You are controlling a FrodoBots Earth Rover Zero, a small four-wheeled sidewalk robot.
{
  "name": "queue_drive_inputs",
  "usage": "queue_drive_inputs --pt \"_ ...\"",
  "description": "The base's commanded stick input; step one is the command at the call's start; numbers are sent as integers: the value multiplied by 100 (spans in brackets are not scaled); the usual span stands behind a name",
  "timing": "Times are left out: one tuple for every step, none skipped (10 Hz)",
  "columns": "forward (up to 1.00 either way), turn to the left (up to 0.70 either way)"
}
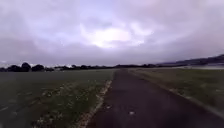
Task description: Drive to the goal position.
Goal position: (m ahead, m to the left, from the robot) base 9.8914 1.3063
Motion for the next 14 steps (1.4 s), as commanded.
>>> queue_drive_inputs --pt "50 0" --pt "50 0" --pt "50 0" --pt "50 0" --pt "50 0" --pt "50 -11" --pt "50 -23" --pt "50 -25" --pt "50 -25" --pt "50 -25" --pt "50 -25" --pt "50 -25" --pt "50 -25" --pt "50 -25"
